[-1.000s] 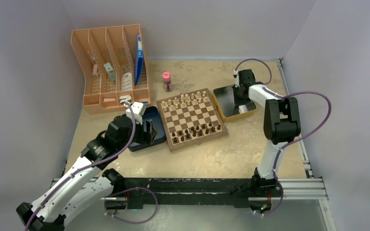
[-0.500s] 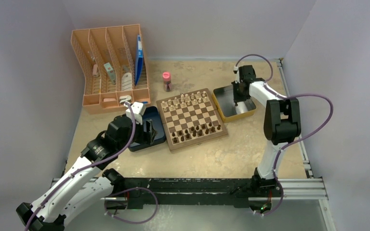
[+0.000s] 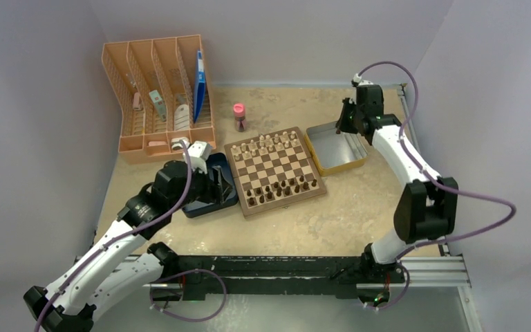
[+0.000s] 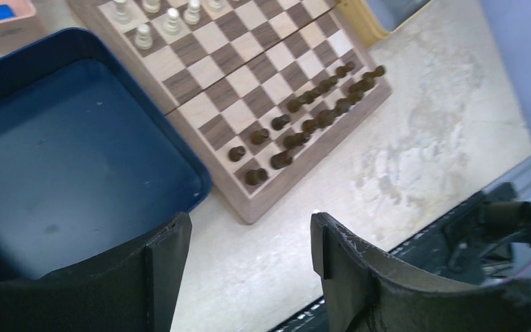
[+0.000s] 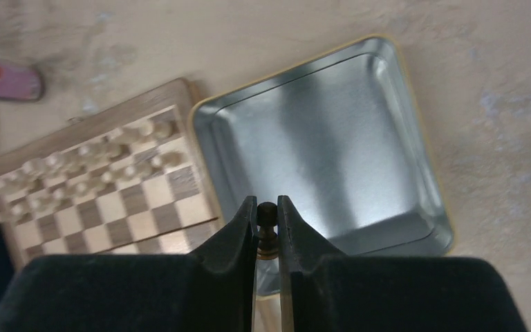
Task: Set up the chess pieces on the board
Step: Pick up the chess piece from the storage box, then place the chess piece on the chessboard.
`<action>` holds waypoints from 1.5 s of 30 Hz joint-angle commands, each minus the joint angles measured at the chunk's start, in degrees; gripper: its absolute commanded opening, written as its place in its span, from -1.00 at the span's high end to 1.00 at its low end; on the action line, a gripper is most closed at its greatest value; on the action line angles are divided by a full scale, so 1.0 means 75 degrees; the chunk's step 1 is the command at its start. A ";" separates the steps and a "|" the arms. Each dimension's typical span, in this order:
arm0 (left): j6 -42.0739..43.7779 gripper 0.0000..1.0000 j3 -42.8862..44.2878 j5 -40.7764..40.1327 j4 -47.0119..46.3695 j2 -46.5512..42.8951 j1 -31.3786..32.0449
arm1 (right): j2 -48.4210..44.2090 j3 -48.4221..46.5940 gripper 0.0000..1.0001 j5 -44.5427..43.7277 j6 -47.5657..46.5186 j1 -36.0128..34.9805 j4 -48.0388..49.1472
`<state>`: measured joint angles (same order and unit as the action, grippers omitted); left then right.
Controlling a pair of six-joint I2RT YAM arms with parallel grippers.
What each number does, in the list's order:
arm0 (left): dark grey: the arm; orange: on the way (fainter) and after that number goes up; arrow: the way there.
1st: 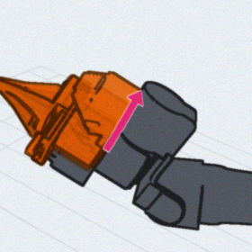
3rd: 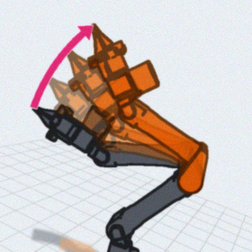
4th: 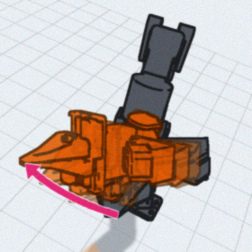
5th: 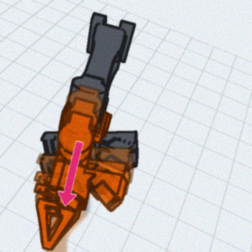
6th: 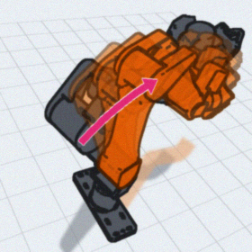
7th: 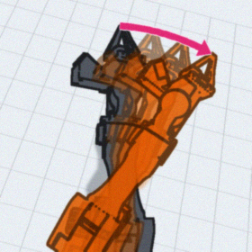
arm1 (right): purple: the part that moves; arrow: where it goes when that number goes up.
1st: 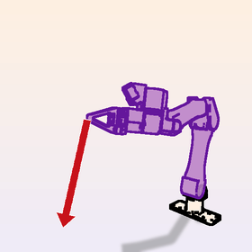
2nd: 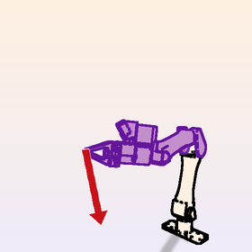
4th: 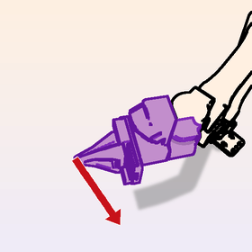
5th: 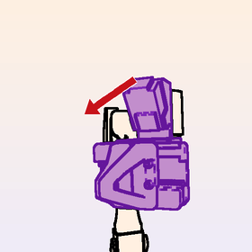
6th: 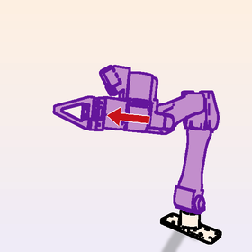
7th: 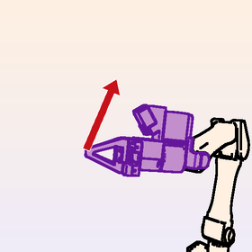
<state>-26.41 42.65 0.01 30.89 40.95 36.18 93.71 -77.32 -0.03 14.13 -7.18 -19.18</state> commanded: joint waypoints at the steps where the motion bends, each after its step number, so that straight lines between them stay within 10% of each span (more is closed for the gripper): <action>1: -0.1516 -0.24 0.0220 0.0634 -0.1039 -0.0067 0.0027 | -0.1143 0.0952 0.85 0.0482 0.1166 -0.0521 0.0768; 12: -0.2145 -0.18 -0.0007 0.1067 -0.3334 0.0423 0.0027 | -0.3780 0.3991 0.84 0.1658 0.3527 -0.2207 0.3988; 28: -0.2396 -0.19 0.0586 0.3971 -0.7224 0.3103 0.0081 | -0.4214 0.4080 0.84 0.2866 0.4818 -0.2269 0.5789; 45: -0.4097 -0.05 0.0760 0.4745 -0.9110 0.3823 0.0087 | -0.5005 0.4064 0.81 0.3772 0.5042 -0.2265 0.6011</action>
<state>-52.71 45.93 33.28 -30.33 69.10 36.56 58.65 -46.24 25.47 50.98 -24.01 21.76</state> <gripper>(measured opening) 0.532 0.142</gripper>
